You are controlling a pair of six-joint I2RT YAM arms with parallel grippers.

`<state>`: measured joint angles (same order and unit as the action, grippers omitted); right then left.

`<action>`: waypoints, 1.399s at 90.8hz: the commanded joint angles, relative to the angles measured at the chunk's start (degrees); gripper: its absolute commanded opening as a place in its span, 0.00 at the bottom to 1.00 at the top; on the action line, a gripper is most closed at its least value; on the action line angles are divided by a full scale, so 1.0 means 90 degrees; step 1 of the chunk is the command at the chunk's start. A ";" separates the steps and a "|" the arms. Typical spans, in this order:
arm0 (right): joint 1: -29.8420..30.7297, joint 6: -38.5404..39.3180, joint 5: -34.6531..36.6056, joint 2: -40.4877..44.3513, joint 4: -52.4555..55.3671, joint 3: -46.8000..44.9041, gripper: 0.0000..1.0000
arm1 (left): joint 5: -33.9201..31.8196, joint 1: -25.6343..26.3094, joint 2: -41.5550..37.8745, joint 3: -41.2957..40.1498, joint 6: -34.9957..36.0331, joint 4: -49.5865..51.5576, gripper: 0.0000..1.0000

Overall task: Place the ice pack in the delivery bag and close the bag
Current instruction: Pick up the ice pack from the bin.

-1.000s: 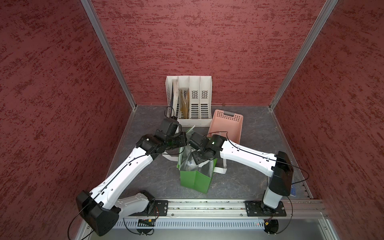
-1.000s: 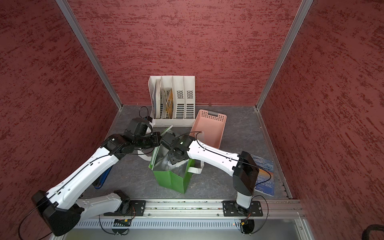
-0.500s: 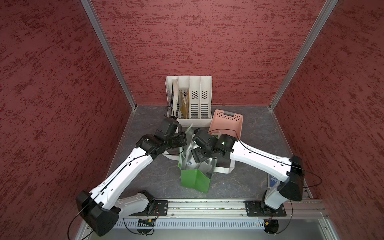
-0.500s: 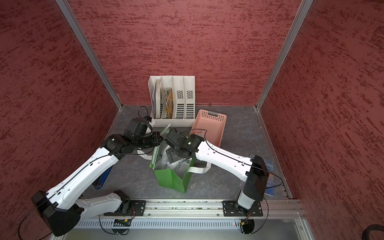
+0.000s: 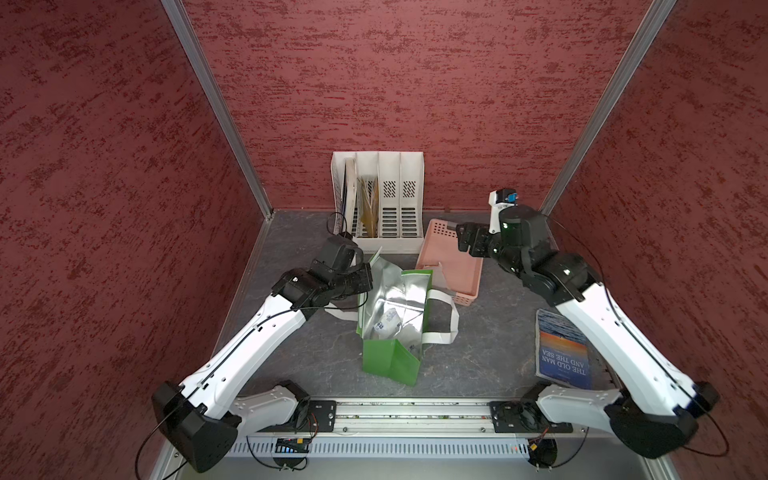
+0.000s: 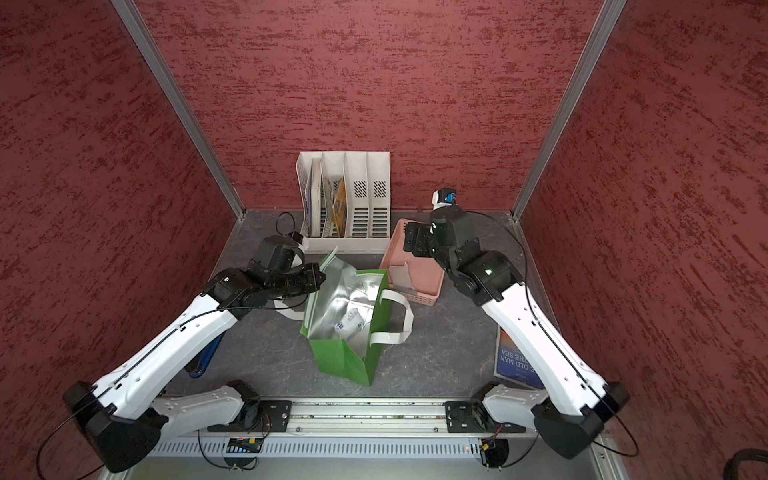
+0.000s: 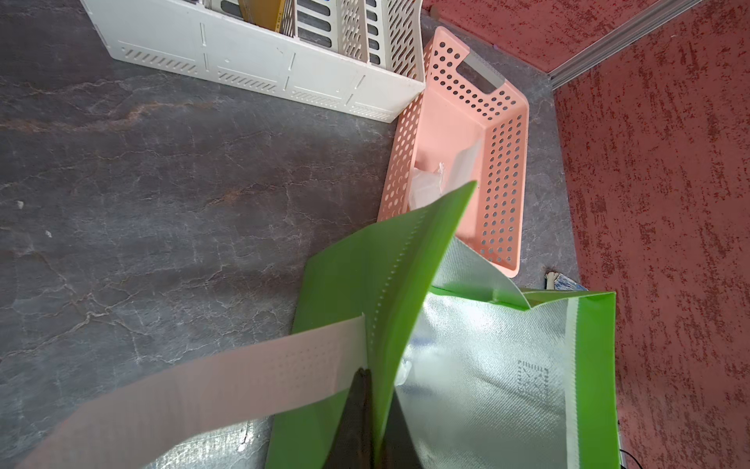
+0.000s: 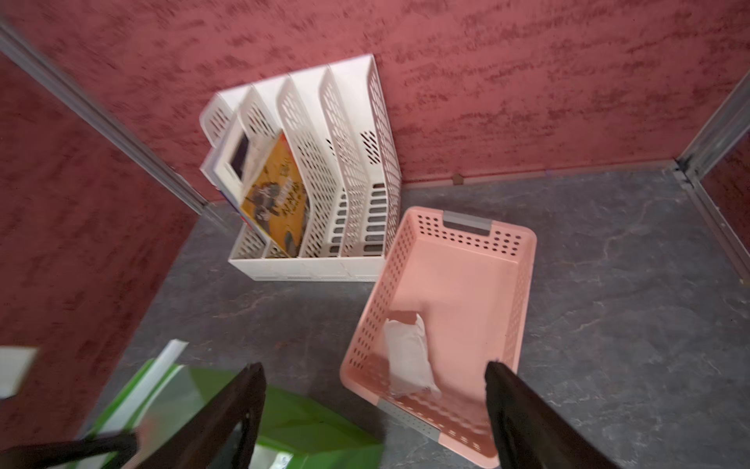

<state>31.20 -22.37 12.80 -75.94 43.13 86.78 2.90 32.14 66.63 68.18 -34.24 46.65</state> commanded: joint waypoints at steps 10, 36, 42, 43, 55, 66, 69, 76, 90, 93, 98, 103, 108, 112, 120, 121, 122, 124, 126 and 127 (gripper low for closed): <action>-0.0657 0.0770 -0.1725 -0.2066 -0.0018 -0.0107 0.90 | -0.0012 -0.0007 0.0049 0.0041 -0.0024 0.0002 0.00; -0.0900 0.0934 -0.2183 -0.3666 -0.0151 0.0065 0.90 | 0.0042 0.0011 0.0067 0.0051 -0.0034 0.0019 0.00; -0.0900 0.0994 -0.2307 -0.3871 -0.0143 0.0050 0.90 | 0.0037 0.0012 0.0067 0.0051 -0.0034 0.0021 0.00; -0.0899 0.0998 -0.2319 -0.3889 -0.0144 0.0043 0.89 | 0.0033 0.0013 0.0062 0.0051 -0.0034 0.0021 0.00; -0.0897 0.0955 -0.2447 -0.4110 -0.0235 -0.0082 0.88 | 0.0024 0.0010 0.0051 0.0037 -0.0032 0.0014 0.00; -0.0891 0.0923 -0.2248 -0.4355 -0.0196 -0.0046 0.87 | 0.0030 0.0019 0.0034 0.0023 -0.0060 0.0012 0.00; -0.0884 0.0923 -0.2184 -0.4436 -0.0169 -0.0014 0.86 | 0.0030 0.0017 0.0020 0.0022 -0.0059 0.0016 0.00; -0.0856 0.0918 -0.1981 -0.4597 -0.0143 0.0060 0.85 | 0.0044 0.0023 0.0002 0.0030 -0.0054 0.0012 0.00; -0.0738 0.0896 -0.1569 -0.4951 -0.0080 0.0256 0.82 | 0.0034 0.0014 -0.0025 0.0025 -0.0048 0.0012 0.00; -0.0710 0.0887 -0.1481 -0.5031 -0.0063 0.0305 0.81 | 0.0030 0.0017 -0.0037 0.0016 -0.0049 0.0012 0.00; -0.0704 0.0850 -0.1311 -0.5177 -0.0004 0.0396 0.78 | 0.0035 0.0016 -0.0042 0.0012 -0.0047 0.0012 0.00; -0.0703 0.0787 -0.1051 -0.5250 0.0034 0.0451 0.74 | 0.0031 0.0016 -0.0040 0.0012 -0.0049 0.0003 0.00; -0.0706 0.0748 -0.0847 -0.5251 0.0021 0.0438 0.70 | 0.0039 0.0021 -0.0040 0.0012 -0.0054 0.0002 0.00; -0.0712 0.0722 -0.0725 -0.5221 0.0011 0.0419 0.65 | 0.0041 0.0022 -0.0039 0.0014 -0.0062 0.0004 0.00; -0.0728 0.0686 -0.0584 -0.5110 0.0005 0.0399 0.55 | 0.0040 0.0019 -0.0050 -0.0002 -0.0061 0.0000 0.00; -0.0735 0.0678 -0.0578 -0.5094 0.0009 0.0393 0.55 | 0.0040 0.0021 -0.0050 -0.0005 -0.0062 -0.0004 0.00; -0.0734 0.0673 -0.0565 -0.5061 0.0010 0.0390 0.54 | 0.0045 0.0022 -0.0050 -0.0006 -0.0058 -0.0011 0.00; -0.0750 0.0665 -0.0558 -0.5005 0.0007 0.0375 0.52 | 0.0041 0.0019 -0.0050 -0.0007 -0.0059 -0.0016 0.00; -0.0764 0.0651 -0.0544 -0.4945 0.0008 0.0362 0.51 | 0.0042 0.0017 -0.0045 -0.0012 -0.0055 -0.0017 0.00; -0.0768 0.0646 -0.0539 -0.4914 0.0005 0.0355 0.51 | 0.0046 0.0015 -0.0043 -0.0020 -0.0059 -0.0018 0.00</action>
<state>24.86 -15.62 3.01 -121.75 42.68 89.95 2.98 32.16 66.85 68.18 -34.28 46.63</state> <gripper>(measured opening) 0.660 0.043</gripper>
